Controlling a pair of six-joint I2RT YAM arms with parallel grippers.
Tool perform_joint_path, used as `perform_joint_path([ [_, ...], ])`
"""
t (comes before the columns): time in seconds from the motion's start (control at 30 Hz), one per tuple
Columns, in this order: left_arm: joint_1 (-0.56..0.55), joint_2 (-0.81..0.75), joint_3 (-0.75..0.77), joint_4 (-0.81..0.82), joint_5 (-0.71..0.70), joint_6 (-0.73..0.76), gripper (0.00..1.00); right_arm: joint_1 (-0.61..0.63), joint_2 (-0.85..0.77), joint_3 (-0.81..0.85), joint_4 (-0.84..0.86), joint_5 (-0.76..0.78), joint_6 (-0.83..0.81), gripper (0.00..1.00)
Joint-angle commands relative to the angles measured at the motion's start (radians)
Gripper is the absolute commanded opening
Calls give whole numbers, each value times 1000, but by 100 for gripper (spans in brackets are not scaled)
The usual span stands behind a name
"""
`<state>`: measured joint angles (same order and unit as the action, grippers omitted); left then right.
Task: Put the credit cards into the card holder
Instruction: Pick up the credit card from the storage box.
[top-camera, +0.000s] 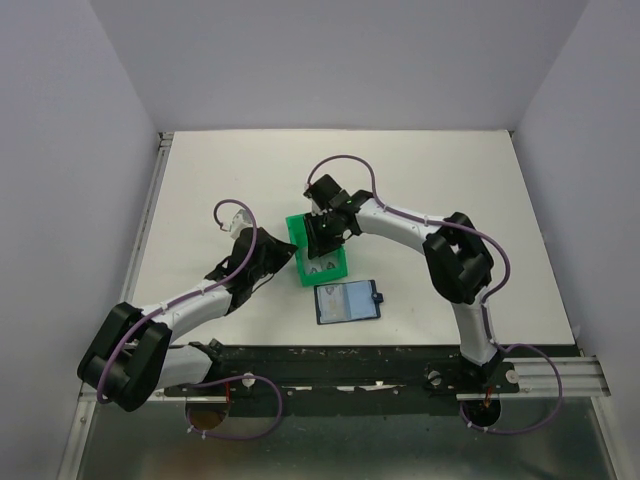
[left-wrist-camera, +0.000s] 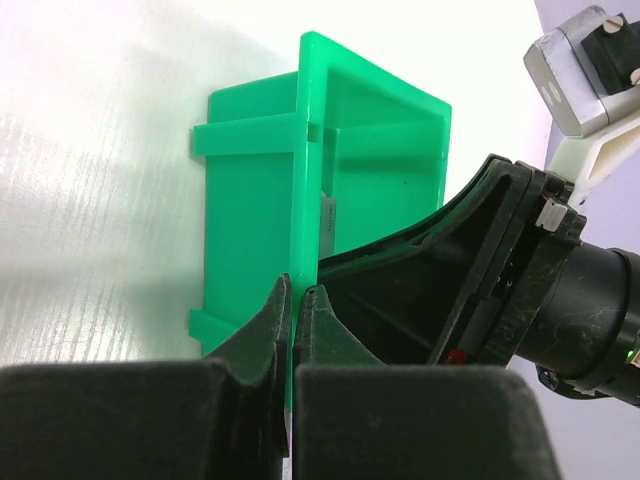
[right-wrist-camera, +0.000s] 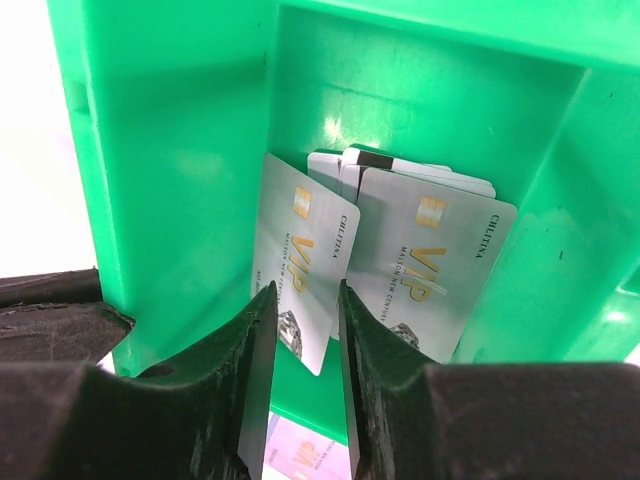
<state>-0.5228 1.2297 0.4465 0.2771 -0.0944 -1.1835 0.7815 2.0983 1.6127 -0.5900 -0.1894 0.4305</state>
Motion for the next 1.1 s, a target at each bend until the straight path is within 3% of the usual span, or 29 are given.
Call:
perform_joint_path([
  [0.0, -3, 40, -46, -121, -5, 13, 0, 19, -20, -33, 91, -150, 43, 37],
  [0.8, -3, 57, -37, -116, 7, 19, 0, -10, 23, -70, 190, -289, 85, 30],
  [1.07, -3, 66, -34, -110, 10, 21, 0, -10, 46, -48, 139, -239, 76, 27],
])
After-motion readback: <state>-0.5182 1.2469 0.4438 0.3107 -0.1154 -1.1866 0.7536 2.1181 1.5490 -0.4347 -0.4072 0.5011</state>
